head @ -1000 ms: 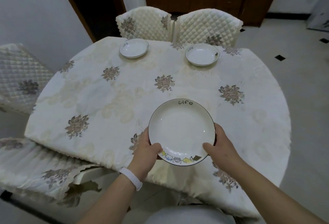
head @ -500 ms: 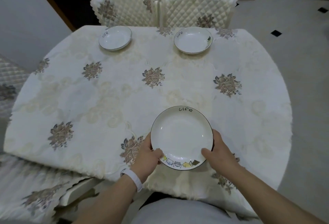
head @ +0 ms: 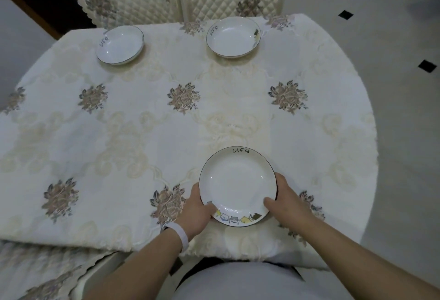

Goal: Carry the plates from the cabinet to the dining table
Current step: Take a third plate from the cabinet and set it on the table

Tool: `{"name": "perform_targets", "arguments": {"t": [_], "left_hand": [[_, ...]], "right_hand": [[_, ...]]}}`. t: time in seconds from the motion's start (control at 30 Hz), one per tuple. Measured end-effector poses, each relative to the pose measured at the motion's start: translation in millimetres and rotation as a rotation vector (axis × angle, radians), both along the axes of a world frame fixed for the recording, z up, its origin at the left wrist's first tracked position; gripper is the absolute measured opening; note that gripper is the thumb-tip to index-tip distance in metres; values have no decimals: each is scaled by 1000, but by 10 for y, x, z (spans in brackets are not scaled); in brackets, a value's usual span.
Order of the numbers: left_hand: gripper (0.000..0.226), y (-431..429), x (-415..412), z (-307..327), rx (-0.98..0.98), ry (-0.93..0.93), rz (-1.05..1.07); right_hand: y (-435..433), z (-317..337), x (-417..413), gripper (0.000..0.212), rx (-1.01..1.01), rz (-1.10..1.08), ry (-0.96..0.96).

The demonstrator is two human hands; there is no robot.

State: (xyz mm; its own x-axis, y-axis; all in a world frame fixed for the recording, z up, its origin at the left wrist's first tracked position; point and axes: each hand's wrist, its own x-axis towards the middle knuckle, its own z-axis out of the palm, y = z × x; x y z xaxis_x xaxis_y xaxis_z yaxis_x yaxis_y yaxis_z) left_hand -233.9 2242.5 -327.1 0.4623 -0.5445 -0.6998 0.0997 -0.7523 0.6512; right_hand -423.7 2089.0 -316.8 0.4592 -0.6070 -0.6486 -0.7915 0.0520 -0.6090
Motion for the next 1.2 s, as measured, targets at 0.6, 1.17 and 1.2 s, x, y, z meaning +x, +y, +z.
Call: {"name": "perform_targets", "arguments": {"t": [0.6,1.17,1.2], "left_hand": [[26,-10,132,12,67,-118,5],[36,175,610,1140,-344,-829,-562],[40,196,618,1183,-363,-870,-595]], "right_hand": [[-73,-59,-52,49,8,28,-5],[313,1049,18,50,-692,211,115],[383,1118,20,49,-734,225,118]]}}
